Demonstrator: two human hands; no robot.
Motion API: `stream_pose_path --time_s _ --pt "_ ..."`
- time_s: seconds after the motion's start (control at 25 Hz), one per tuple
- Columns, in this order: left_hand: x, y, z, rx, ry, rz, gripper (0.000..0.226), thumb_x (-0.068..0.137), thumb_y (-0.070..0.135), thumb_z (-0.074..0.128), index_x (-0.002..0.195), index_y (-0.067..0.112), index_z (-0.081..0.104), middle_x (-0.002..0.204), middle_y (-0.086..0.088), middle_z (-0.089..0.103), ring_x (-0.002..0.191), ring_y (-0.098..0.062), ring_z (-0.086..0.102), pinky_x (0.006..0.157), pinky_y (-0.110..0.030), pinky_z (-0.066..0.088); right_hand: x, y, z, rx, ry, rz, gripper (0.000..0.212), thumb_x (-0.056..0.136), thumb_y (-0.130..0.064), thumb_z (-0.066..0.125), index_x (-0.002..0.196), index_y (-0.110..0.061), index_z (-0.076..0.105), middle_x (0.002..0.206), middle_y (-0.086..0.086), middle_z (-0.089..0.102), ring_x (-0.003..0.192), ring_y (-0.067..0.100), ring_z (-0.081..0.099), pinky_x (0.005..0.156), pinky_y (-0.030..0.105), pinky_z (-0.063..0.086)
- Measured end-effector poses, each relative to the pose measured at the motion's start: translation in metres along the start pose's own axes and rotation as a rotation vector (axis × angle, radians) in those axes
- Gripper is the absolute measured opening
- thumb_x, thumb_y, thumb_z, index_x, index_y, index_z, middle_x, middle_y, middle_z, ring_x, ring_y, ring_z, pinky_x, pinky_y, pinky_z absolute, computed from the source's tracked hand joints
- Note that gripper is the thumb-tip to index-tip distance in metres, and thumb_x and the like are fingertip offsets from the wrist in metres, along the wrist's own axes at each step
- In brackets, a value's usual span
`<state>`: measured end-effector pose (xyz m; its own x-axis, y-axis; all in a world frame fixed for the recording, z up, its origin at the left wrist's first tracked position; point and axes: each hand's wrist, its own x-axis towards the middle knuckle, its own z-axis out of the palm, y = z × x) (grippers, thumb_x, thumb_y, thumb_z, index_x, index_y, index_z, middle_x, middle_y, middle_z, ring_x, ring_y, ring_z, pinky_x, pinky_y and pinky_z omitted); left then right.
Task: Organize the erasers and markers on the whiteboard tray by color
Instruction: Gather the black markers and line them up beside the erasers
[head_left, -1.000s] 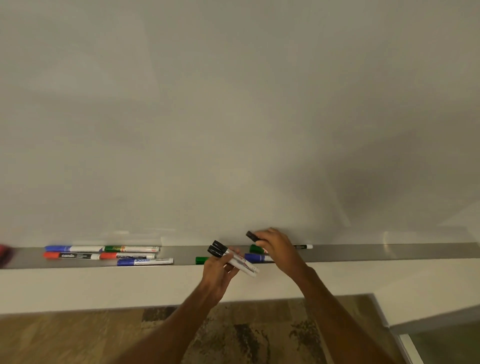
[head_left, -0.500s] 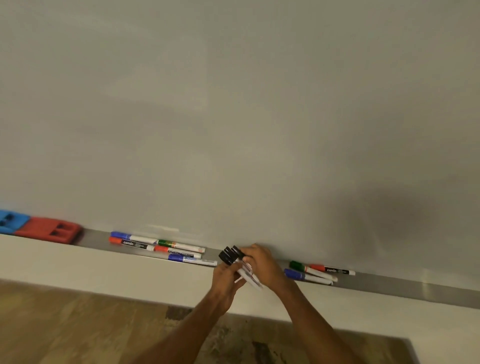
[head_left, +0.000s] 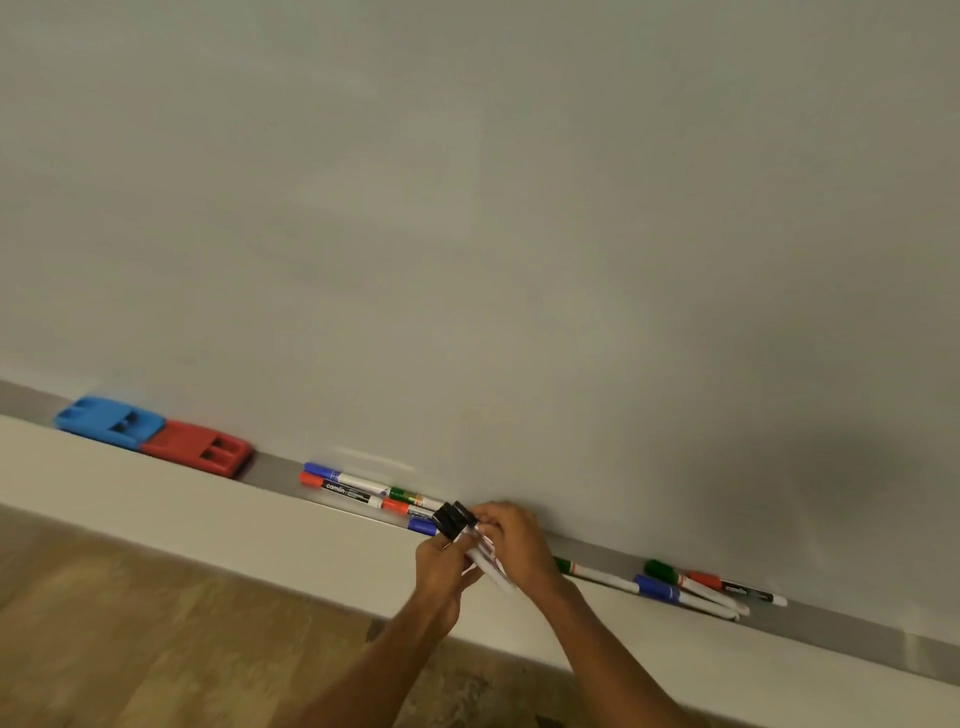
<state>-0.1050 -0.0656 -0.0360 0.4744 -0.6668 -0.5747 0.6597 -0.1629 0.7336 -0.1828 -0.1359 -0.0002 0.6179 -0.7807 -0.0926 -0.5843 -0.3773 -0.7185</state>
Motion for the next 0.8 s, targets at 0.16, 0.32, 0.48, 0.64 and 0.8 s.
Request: stream_pose_path --time_s 0.16,0.32,0.48,0.64,0.8 --pt "0.005 0.019 -0.026 -0.022 0.035 0.015 0.013 0.088 0.000 0.056 0.098 -0.004 0.065 0.091 -0.022 0.070 0.082 -0.033 0.066 0.062 -0.033 0.056 0.012 -0.022 0.025 0.047 -0.009 0.023 0.022 0.089 -0.007 0.053 0.108 -0.008 0.066 0.101 0.008 0.068 0.090 0.014 0.063 0.082 0.019 0.051" --pt "0.011 0.037 -0.053 -0.039 0.054 0.042 0.015 0.086 0.002 0.062 0.098 -0.006 0.066 0.092 -0.026 0.070 0.080 -0.034 0.066 0.058 -0.033 0.056 0.026 -0.047 0.051 0.125 -0.015 0.075 0.026 0.086 0.006 0.050 0.102 -0.004 0.067 0.090 0.008 0.065 0.071 -0.003 0.060 0.064 0.000 0.043" --pt "0.017 0.059 -0.080 -0.066 0.094 0.056 0.014 0.085 0.002 0.063 0.097 -0.005 0.065 0.089 -0.025 0.070 0.079 -0.035 0.066 0.061 -0.036 0.057 0.038 -0.071 0.078 0.158 -0.023 0.061 0.026 0.086 0.006 0.050 0.096 -0.011 0.067 0.086 0.005 0.064 0.076 0.006 0.062 0.064 0.002 0.045" --pt "0.025 0.078 -0.110 -0.074 0.146 0.055 0.013 0.086 0.004 0.063 0.098 -0.002 0.064 0.092 -0.023 0.069 0.080 -0.036 0.068 0.064 -0.038 0.057 0.049 -0.092 0.105 0.137 -0.058 0.049 0.022 0.090 -0.002 0.051 0.101 -0.015 0.066 0.095 0.005 0.068 0.085 0.006 0.064 0.071 0.005 0.047" --pt "0.031 0.094 -0.136 -0.109 0.212 0.064 0.007 0.087 0.003 0.061 0.094 0.001 0.062 0.087 -0.018 0.069 0.077 -0.033 0.068 0.055 -0.032 0.053 0.059 -0.111 0.127 0.174 -0.111 0.038 0.022 0.093 -0.010 0.050 0.105 -0.019 0.065 0.110 0.001 0.065 0.100 0.008 0.060 0.074 0.008 0.047"
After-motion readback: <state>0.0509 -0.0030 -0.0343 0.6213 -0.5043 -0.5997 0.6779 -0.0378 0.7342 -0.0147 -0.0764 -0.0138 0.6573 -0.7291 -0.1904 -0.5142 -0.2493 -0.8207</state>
